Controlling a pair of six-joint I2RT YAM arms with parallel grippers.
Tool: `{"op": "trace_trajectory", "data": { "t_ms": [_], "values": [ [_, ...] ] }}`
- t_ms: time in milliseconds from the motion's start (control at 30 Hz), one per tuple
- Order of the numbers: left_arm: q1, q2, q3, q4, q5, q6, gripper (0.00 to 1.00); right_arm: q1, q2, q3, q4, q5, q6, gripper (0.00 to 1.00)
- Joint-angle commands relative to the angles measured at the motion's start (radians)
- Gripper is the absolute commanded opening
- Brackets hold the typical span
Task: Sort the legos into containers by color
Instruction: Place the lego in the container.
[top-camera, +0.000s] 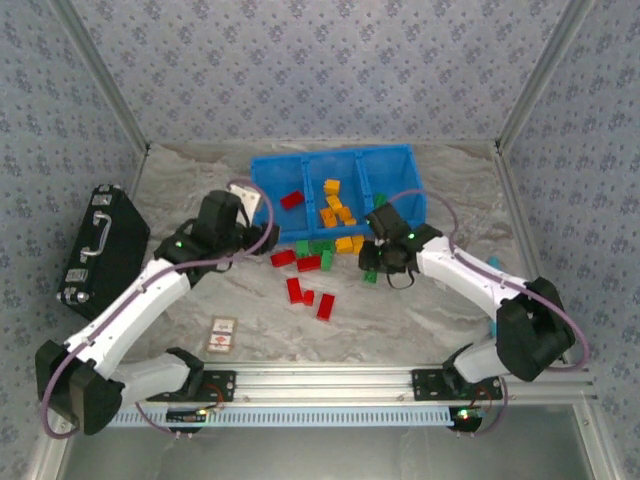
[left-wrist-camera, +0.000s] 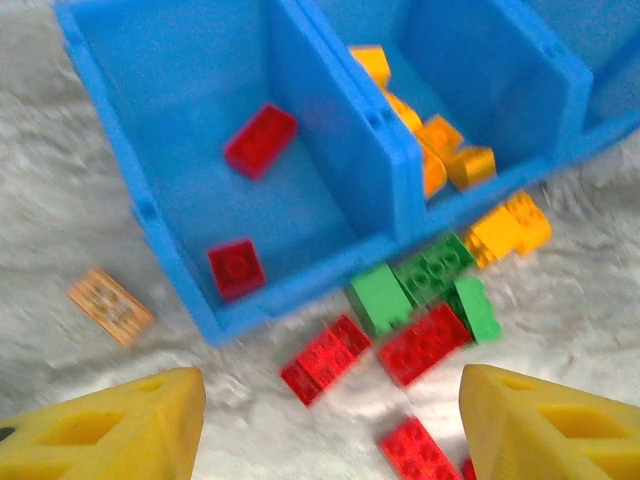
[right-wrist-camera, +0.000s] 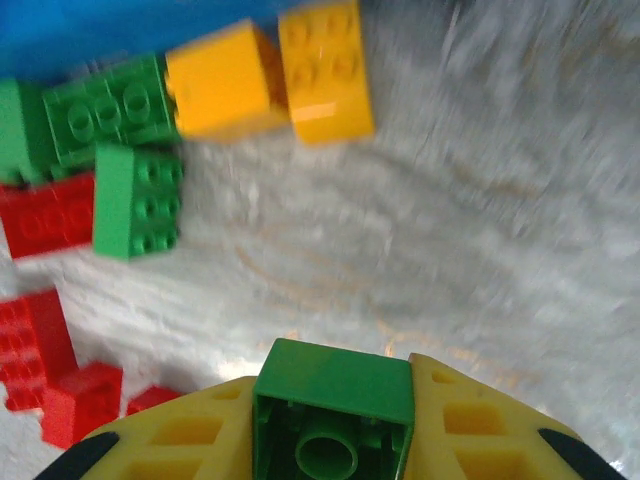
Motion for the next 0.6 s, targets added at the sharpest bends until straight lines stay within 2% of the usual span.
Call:
{"op": "trace_trajectory", "data": {
  "t_ms": [0, 167, 300, 467, 567],
  "values": [
    [-0.061, -0.054, -0.061, 0.041, -0.027, -0.111, 0.68, -0.051, 0.032, 0.081, -0.026, 0.005, -0.149, 0.32],
    [-0.178, -0.094, -0.094, 0.042, -0.087, -0.165, 0.68, -0.122, 0.118, 0.23, -0.05, 0.037, -0.252, 0.31],
    [-0.25, -0.1, -0.17, 0.062, -0.066, -0.223, 0.71, -0.171, 0.168, 0.33, -0.045, 0.109, -0.307, 0.32],
    [-0.376, -0.036, -0.227, 0.098, -0.104, -0.279, 0.73, -0.229, 0.254, 0.419, -0.013, 0.131, -0.356, 0.32],
    [-0.425, 0.038, -0.192, 0.071, -0.13, -0.292, 0.73, -0.263, 0.326, 0.464, 0.013, 0.124, -0.389, 0.34]
  ]
}}
